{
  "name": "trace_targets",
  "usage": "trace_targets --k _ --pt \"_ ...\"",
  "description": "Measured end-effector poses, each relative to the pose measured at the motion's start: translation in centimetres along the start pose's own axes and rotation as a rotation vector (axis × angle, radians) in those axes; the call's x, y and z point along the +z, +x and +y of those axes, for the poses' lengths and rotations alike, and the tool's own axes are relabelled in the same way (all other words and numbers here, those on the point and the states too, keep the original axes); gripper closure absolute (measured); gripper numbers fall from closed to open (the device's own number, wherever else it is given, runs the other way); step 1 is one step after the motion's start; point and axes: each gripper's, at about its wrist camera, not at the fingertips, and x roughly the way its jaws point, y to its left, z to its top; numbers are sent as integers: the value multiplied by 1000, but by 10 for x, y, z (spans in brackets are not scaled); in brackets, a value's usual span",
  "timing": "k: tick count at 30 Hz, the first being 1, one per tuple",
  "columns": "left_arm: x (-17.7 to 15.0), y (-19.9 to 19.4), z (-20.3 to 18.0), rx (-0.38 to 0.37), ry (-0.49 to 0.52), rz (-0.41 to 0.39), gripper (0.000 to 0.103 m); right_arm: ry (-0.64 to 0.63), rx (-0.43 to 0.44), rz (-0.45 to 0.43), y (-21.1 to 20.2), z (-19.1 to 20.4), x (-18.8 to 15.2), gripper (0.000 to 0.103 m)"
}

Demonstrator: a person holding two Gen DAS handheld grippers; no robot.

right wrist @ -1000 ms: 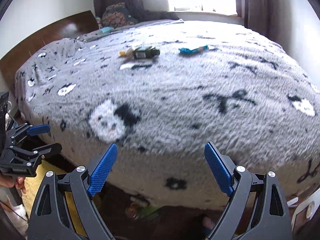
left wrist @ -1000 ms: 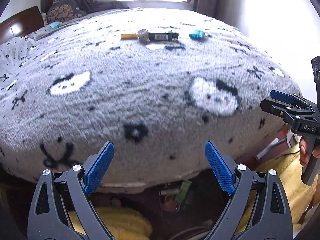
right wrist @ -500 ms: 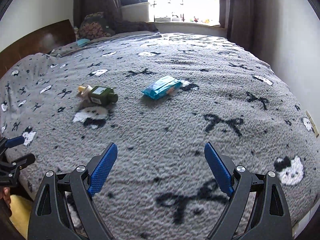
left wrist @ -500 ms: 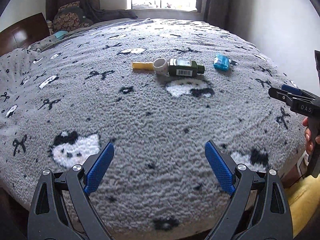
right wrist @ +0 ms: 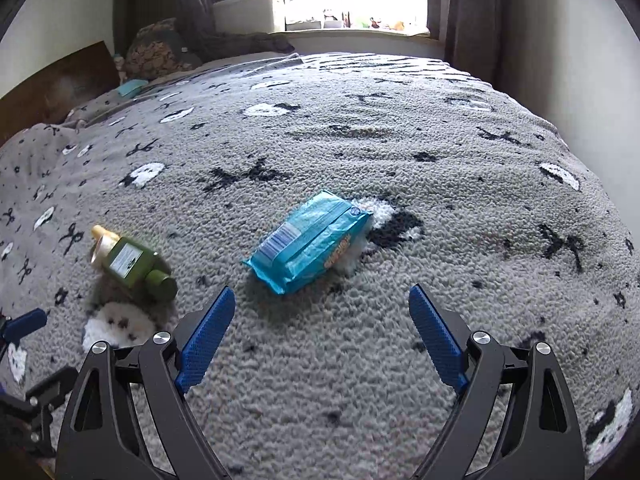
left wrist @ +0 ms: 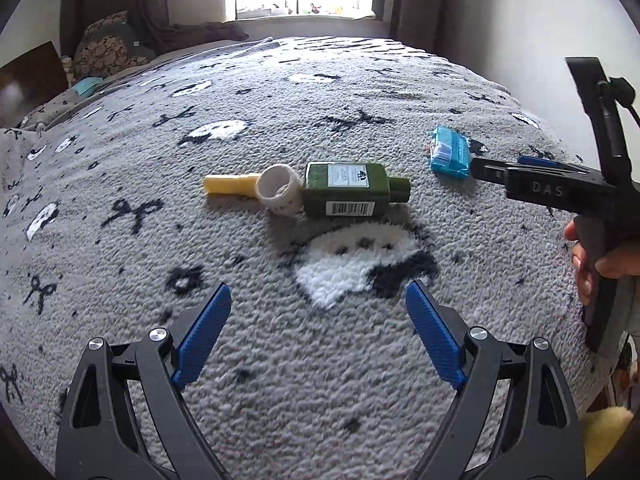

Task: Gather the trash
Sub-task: 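Grasp the green bottle with the left tool while the right tool grasps the blue wipes packet, then carry the green bottle and blue wipes packet down to the bin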

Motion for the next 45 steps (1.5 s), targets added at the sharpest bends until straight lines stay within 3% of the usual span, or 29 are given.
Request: trace_targets --k 15,18,20,24,30,36,45 --pt "48 73 -15 -83 -46 41 19 68 5 104 69 10 33 17" --pt "55 79 -13 -96 -72 37 19 61 -11 104 73 11 38 30" --pt "56 83 -16 -93 -68 43 23 48 -31 103 74 11 40 45" --pt "56 81 -16 -92 -62 40 23 12 -48 90 69 8 39 58" --pt "49 60 -19 -74 -37 26 23 -79 -103 50 36 11 33 64" --pt "39 13 -21 -20 -7 -10 23 -110 -110 -1 -19 16 22 64" --pt "9 -70 -7 53 -13 -70 23 -157 -22 -120 -122 35 -6 64"
